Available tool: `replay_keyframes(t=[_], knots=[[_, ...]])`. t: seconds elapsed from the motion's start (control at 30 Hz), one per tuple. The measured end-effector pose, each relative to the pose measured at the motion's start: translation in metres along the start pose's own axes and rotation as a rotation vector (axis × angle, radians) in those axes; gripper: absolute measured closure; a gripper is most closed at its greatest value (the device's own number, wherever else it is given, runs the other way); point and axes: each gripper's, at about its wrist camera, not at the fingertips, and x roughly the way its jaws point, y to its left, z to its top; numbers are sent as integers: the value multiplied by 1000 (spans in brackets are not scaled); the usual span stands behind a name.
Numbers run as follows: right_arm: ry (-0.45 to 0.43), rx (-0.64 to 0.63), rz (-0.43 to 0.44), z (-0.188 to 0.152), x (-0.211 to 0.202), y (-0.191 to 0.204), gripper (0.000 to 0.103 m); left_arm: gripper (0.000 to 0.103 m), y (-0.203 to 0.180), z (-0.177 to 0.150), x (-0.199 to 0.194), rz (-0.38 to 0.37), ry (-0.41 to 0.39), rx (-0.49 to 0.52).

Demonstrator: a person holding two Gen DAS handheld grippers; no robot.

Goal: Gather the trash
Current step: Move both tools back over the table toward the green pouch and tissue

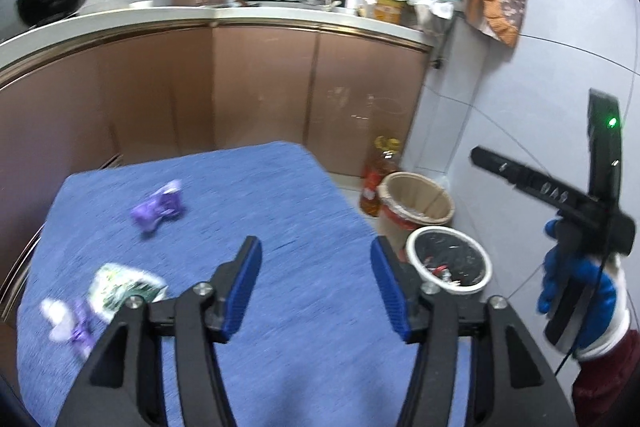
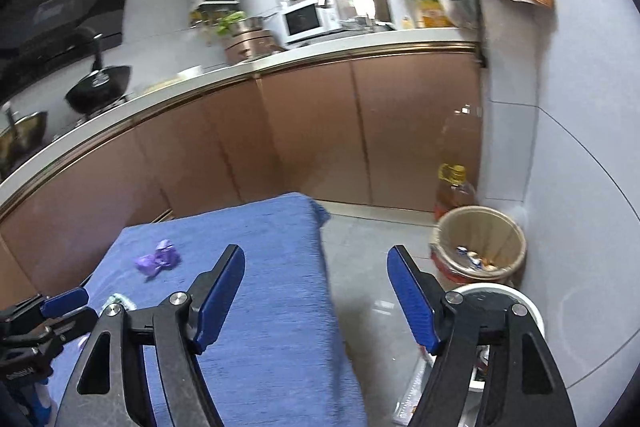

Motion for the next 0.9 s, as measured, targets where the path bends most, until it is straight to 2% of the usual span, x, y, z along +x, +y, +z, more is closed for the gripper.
replay_keyframes(t=[0.33,0.53,0.6,0.9], knots=[[51,-88,114,-8,16,56,29,47,78,-51,-33,147,5,-140],[116,-132,181,-21,37,85,28,47,129,-90,-39,245,44,-269],[139,-144,205,-26,46,95,28,47,152,-102,-39,270,64,-342],[232,-208,302,-45,83,135,28,47,208,-116,-27,311,93,-506]])
